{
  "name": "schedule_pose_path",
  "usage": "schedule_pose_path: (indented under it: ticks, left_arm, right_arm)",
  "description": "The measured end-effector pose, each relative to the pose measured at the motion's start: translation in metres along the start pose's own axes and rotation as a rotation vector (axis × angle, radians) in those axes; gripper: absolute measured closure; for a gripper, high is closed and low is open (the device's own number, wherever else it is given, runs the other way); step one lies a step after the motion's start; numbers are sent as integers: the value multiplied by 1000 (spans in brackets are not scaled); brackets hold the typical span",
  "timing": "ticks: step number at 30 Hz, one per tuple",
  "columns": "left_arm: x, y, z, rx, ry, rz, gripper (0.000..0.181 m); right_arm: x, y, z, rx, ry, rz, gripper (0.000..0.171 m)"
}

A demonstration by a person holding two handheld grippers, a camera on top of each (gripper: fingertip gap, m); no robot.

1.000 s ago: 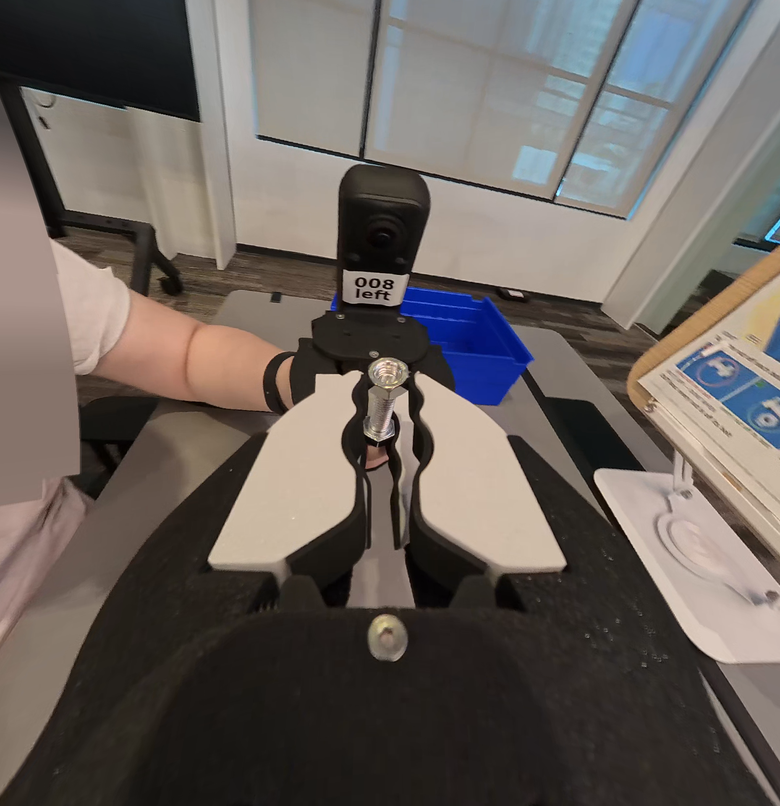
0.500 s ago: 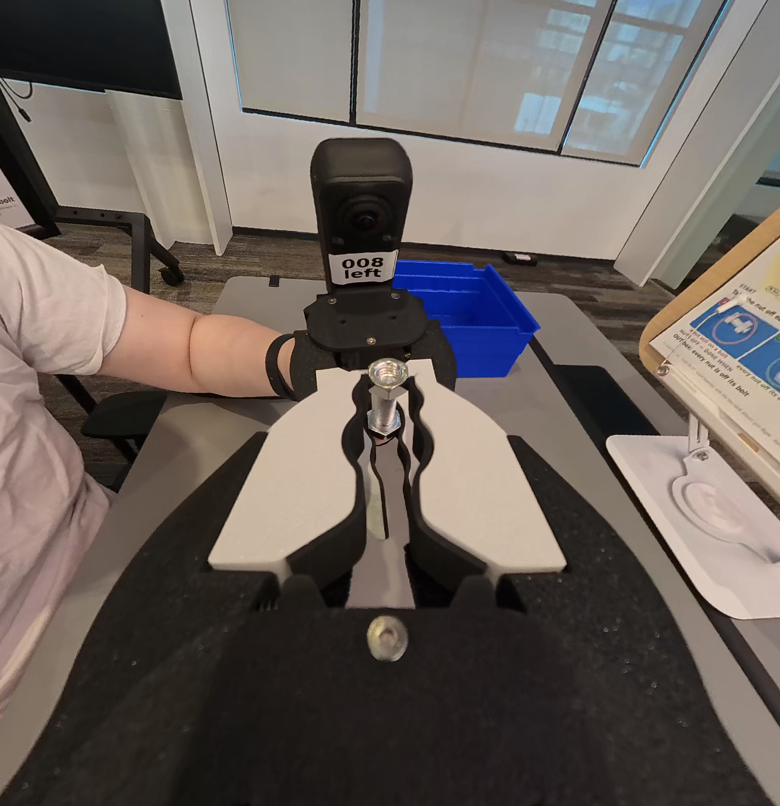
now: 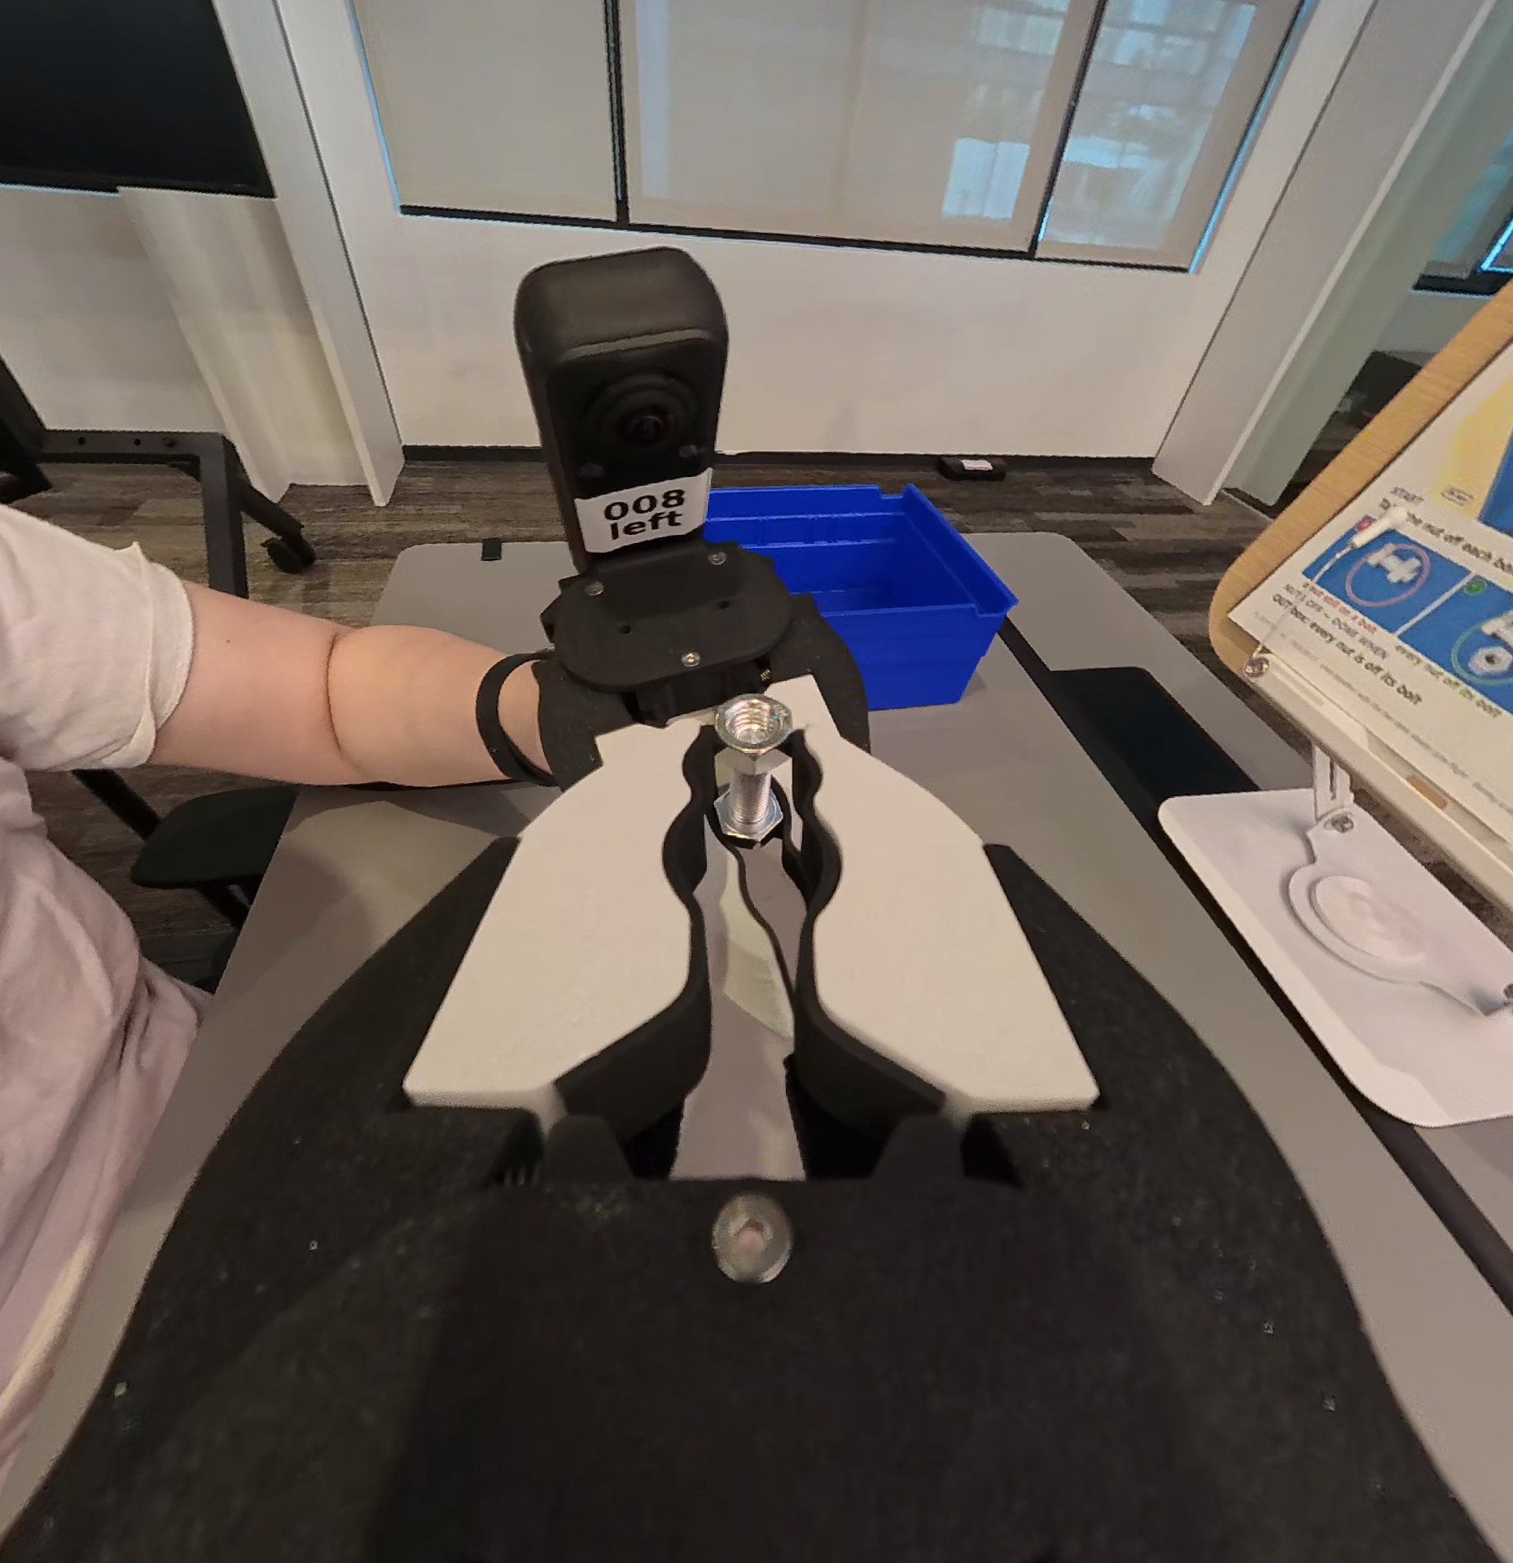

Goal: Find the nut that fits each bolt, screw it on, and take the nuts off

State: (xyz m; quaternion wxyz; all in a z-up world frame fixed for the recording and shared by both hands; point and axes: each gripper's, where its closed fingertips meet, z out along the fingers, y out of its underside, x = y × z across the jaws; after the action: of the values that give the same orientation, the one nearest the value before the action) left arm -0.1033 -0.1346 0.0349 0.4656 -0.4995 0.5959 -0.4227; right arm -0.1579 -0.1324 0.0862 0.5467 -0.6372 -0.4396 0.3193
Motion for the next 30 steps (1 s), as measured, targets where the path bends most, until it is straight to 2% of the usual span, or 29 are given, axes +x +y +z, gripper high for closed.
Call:
schedule_pose_path:
  ticks: [15,30]
  left_arm:
    - [-31,9,-3,-60,-225,-22,171]
    - [-28,4,-4,-36,-204,-34,171]
  right_arm:
    - [17,4,9,5,206,115,155]
    - [17,-2,5,15,231,72,150]
